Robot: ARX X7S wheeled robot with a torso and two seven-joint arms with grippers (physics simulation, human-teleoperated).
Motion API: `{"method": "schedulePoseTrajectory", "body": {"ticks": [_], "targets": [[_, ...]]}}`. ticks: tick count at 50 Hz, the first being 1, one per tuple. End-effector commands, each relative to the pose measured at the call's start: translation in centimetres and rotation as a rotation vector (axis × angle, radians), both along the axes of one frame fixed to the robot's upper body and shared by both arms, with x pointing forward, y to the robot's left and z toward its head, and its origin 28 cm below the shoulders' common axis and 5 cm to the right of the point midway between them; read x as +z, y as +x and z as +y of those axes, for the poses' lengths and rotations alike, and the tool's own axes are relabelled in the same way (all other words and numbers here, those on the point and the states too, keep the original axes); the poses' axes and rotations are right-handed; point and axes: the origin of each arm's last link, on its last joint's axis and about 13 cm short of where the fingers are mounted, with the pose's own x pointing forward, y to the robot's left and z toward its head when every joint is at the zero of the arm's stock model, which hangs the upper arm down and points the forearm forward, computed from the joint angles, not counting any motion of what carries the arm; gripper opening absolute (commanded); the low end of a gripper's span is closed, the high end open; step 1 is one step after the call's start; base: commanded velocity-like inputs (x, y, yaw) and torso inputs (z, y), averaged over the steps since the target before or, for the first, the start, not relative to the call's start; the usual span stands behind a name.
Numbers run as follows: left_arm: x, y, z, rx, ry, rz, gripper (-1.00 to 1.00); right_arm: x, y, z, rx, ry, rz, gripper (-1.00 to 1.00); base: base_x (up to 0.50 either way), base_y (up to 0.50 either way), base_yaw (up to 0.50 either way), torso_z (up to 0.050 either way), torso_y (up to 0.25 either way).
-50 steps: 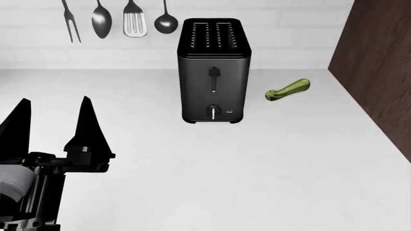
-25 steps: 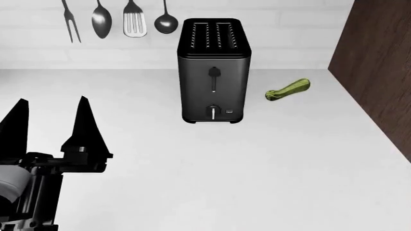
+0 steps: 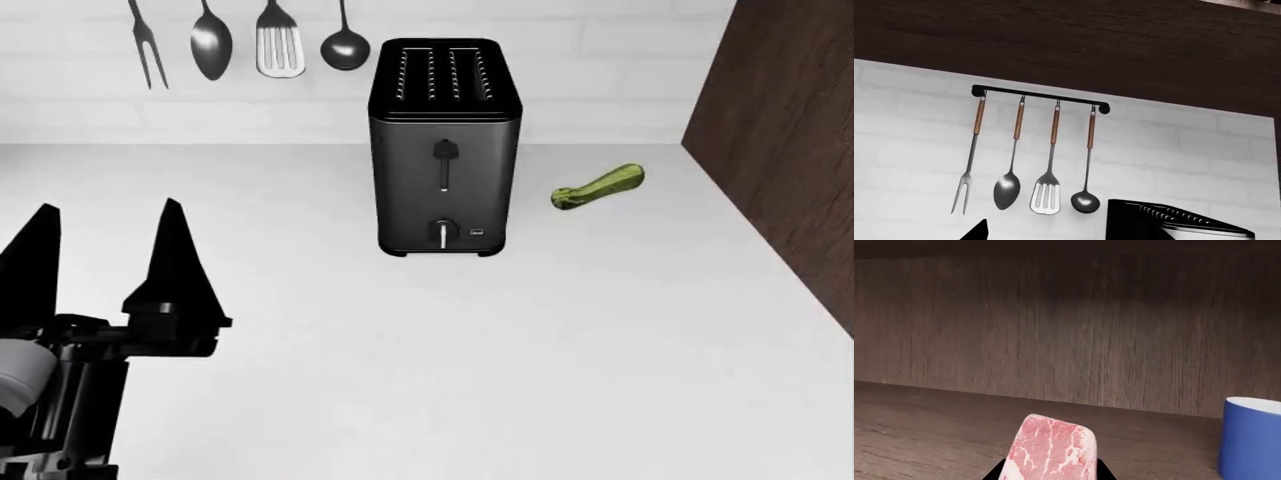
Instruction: Pick the pork loin from the counter and place it in the cabinet.
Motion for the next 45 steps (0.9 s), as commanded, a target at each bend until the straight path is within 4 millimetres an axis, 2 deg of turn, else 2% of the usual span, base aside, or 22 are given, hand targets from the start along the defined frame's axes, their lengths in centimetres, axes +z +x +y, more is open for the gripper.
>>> {"method": "schedulePoseTrajectory", "body": {"ticks": [1,15,36,45], "targets": [[0.1,0.0,0.1,-0.006,-0.004,0.001,1.0,-0.1,0.4,-1.0,-0.06,0.006,0.036,-1.0,0.0,0.0,0.0,0.0,0.0],[0.1,-0.1,0.3,-0.003,-0.008,-0.001,1.0,-0.7,0.9,-1.1,-0.076,0.029,0.068,-1.0,0.0,0.0,0.0,0.0,0.0],[-0.1,-0.3,0.0,-0.004,0.003,0.004,1.0,-2.7,3.0,-3.2,-0.108,0.057,0.087,-1.0,0.0,0.0,0.0,0.0,0.0],[0.0,-0.3,-0.1,0.001,0.005,0.004,1.0,-3.2,3.3,-3.3,-0.094,0.059,0.108,-1.0,0.05,0.0,0.01,0.0,0.0]]}}
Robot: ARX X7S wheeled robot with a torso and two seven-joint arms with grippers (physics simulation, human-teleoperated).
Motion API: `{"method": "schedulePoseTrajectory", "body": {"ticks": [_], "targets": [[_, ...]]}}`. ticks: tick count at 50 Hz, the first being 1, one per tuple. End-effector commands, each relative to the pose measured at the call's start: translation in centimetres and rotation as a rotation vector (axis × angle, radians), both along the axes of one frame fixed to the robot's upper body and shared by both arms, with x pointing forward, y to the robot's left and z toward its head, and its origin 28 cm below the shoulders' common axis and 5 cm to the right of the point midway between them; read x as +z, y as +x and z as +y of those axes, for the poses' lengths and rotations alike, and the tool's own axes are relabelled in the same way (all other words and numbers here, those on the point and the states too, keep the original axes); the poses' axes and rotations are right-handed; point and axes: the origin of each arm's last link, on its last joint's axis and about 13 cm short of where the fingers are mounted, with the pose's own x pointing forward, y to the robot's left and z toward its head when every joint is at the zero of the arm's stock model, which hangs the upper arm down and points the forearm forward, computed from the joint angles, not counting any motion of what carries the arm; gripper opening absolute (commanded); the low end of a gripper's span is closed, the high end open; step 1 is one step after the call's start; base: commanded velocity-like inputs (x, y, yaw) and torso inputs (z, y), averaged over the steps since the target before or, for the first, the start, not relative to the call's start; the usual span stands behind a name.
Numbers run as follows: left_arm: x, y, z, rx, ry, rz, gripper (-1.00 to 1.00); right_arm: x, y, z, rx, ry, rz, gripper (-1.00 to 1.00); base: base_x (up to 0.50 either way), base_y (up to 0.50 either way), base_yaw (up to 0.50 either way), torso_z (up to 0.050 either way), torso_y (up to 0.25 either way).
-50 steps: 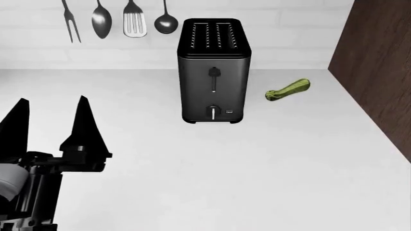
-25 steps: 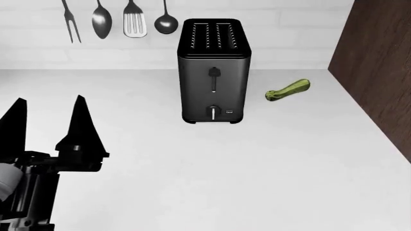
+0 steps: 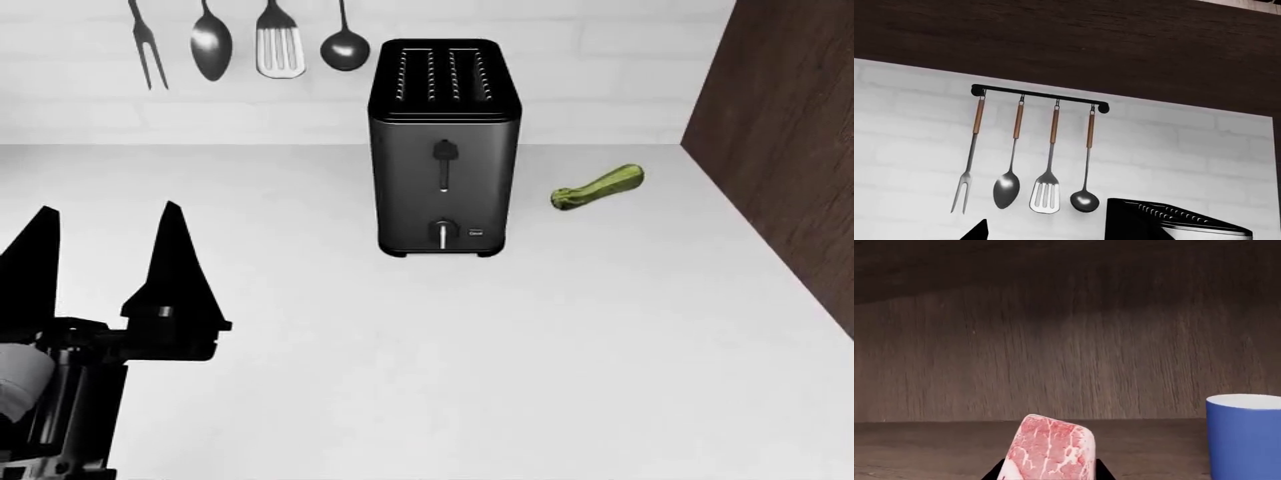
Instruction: Pick the pork loin from the counter and place it in the cabinet.
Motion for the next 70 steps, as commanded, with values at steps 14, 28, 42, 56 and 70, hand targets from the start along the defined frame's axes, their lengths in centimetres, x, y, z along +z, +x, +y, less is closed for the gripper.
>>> {"method": "schedulePoseTrajectory", "body": {"ticks": [14,28,42,56,70], "targets": [[0.1,0.1,-0.1,0.003,0.007,0.001,1.0,-4.3,2.6,-2.4,-0.142,-0.074,0.205,-1.0,0.01,0.0,0.0,0.0,0.0],[0.0,0.1,-0.1,-0.002,0.006,0.004,1.0,-4.3,2.4,-2.3,-0.139,-0.122,0.223,1.0,0.0,0.0,0.0,0.0,0.0],[0.0,0.0,-0.1,-0.005,0.006,0.005,1.0,-1.0,0.1,-0.4,-0.036,-0.183,0.104,1.0,0.0,0.0,0.0,0.0,0.0],[-0.1,-0.3,-0.2,-0.013,0.005,0.005,1.0,0.8,-1.4,0.6,0.01,-0.206,0.027,1.0,0.0,0.0,0.0,0.0,0.0],[0.0,-0.7,-0.2,-0.022,0.008,-0.001,1.0,2.2,-5.4,1.1,0.055,-0.21,-0.048,1.0,0.0,0.0,0.0,0.0,0.0]]}}
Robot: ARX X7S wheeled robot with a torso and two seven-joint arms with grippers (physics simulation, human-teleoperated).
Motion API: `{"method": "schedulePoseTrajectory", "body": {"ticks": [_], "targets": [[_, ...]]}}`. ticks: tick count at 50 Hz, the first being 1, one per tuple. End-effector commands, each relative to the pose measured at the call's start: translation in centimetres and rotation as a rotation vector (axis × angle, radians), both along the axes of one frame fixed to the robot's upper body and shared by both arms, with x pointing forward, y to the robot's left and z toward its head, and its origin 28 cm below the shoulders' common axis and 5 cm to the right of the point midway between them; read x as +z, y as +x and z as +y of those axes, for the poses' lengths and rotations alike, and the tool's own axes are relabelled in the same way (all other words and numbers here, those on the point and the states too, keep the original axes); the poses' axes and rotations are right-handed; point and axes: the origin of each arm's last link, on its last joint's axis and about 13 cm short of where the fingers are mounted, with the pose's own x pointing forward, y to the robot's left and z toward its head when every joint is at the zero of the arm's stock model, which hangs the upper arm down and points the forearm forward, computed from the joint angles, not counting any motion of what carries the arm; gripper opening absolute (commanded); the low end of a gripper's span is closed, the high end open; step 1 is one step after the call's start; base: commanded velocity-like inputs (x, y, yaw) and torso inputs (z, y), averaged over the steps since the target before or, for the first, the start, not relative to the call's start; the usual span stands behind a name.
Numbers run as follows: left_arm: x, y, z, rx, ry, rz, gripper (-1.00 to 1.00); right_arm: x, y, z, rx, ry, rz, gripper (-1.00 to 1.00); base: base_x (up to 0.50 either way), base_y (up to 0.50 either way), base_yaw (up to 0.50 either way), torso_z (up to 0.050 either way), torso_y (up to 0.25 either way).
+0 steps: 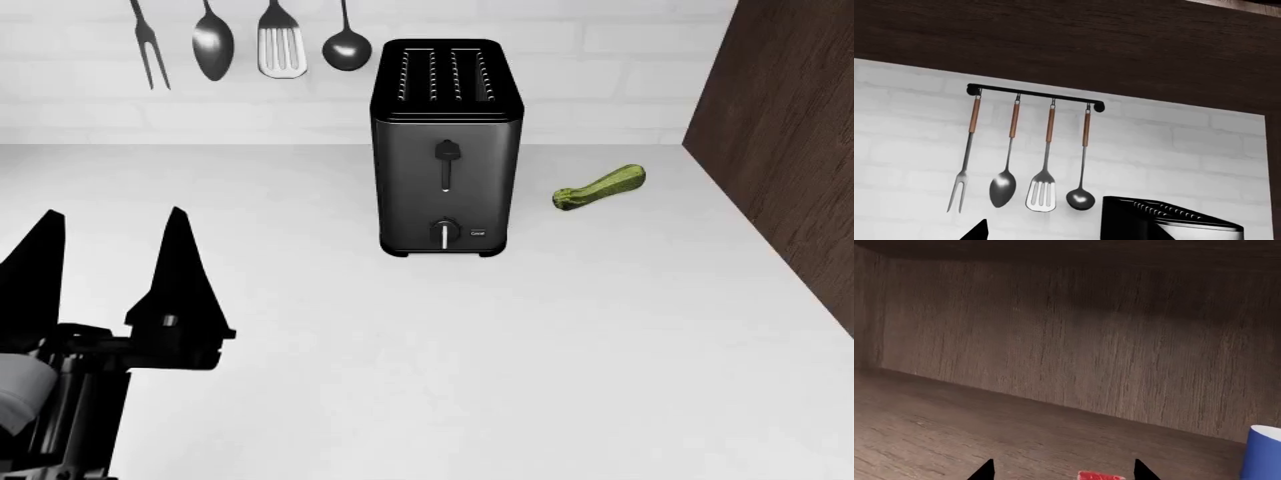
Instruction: Pick the pork loin from the counter and place it in the cabinet.
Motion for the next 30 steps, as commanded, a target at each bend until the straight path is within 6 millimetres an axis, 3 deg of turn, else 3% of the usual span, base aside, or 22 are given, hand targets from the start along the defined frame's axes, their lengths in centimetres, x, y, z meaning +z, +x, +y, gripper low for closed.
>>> {"method": "schedulePoseTrajectory", "body": {"ticks": [1,30], "targets": [[0.1,-0.3,0.0,-0.007,0.001,-0.004,1.0,0.9,-3.2,0.0,0.023,0.007,-0.058,1.0,0.0,0.0,0.0,0.0,0.0],[-0.1,-0.7,-0.3,-0.014,0.016,-0.003,1.0,-1.6,-13.7,0.1,0.102,-0.066,-0.244,1.0,0.0,0.0,0.0,0.0,0.0]]}}
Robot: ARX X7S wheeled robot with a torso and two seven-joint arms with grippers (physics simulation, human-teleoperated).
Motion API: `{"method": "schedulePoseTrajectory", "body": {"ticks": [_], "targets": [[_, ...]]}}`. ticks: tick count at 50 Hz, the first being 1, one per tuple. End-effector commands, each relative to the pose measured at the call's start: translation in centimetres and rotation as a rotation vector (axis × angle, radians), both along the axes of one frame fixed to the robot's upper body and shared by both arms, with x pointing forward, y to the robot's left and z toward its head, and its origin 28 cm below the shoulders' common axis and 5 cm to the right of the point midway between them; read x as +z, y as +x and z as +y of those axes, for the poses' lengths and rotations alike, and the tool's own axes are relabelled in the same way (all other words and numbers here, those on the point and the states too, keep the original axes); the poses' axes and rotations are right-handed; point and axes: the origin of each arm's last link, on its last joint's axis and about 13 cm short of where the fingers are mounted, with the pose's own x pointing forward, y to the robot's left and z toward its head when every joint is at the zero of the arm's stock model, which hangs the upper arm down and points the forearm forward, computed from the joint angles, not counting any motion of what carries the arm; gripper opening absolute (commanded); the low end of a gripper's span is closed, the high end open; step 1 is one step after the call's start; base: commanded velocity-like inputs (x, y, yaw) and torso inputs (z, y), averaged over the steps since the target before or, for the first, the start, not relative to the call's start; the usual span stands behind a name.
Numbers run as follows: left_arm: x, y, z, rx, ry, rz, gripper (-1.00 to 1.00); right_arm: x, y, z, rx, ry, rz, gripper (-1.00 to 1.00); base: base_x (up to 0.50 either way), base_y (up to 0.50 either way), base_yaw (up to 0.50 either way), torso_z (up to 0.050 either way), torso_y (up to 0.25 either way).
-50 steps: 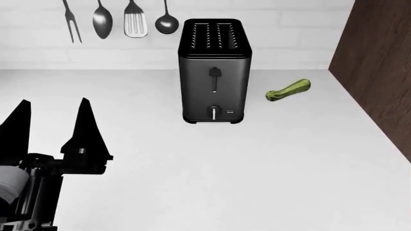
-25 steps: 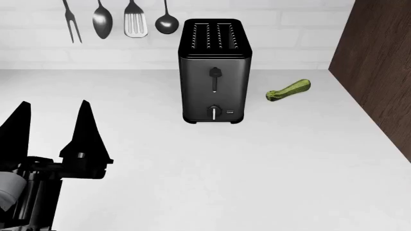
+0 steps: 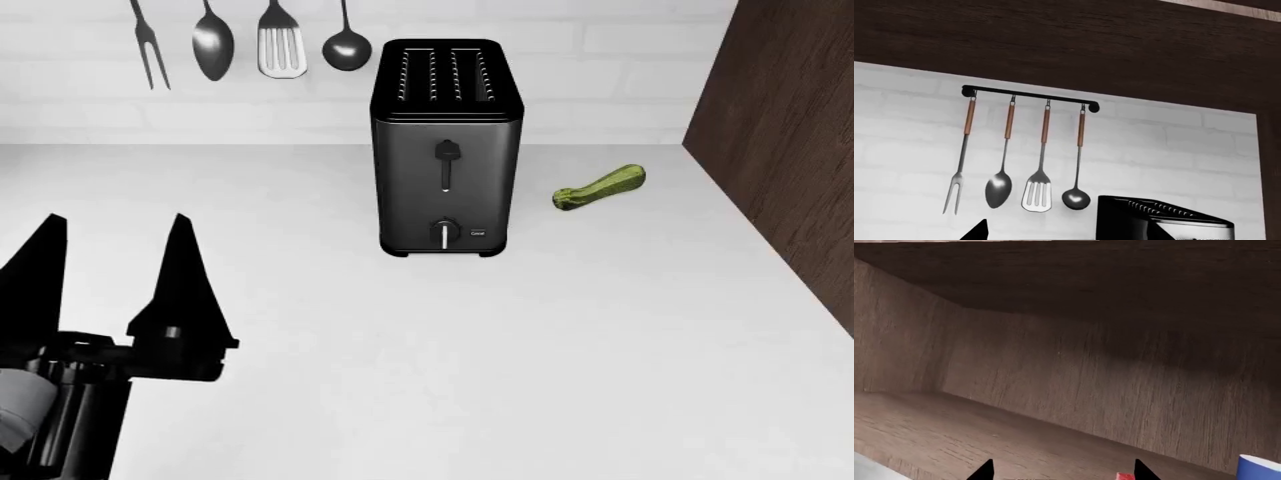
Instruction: Pick the pork loin from the counter and place it in the cabinet.
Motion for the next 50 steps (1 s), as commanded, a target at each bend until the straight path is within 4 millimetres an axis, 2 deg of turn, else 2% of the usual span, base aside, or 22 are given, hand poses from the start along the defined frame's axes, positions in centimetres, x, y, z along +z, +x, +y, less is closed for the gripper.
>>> {"method": "schedulePoseTrajectory", "body": {"ticks": [1,9,17,25,50], "targets": [[-0.1,-0.2,-0.1,-0.002,0.005,0.001,1.0,-1.4,-4.4,-0.1,0.012,-0.043,-0.104,1.0,0.0,0.0,0.0,0.0,0.0],[-0.2,-0.3,-0.2,-0.002,0.008,0.002,1.0,-2.0,-6.9,-0.7,0.005,-0.04,-0.155,1.0,0.0,0.0,0.0,0.0,0.0],[-0.2,-0.5,-0.2,0.001,0.012,0.0,1.0,-3.2,-8.0,-1.2,0.001,0.004,-0.187,1.0,0.0,0.0,0.0,0.0,0.0],[-0.1,-0.6,-0.2,-0.005,0.013,-0.002,1.0,-3.9,-8.3,-1.0,-0.004,0.027,-0.199,1.0,0.0,0.0,0.0,0.0,0.0],[-0.1,-0.6,0.0,-0.015,0.002,0.002,1.0,-3.8,-8.2,-0.6,-0.047,0.085,-0.194,1.0,0.0,0.0,0.0,0.0,0.0]]}}
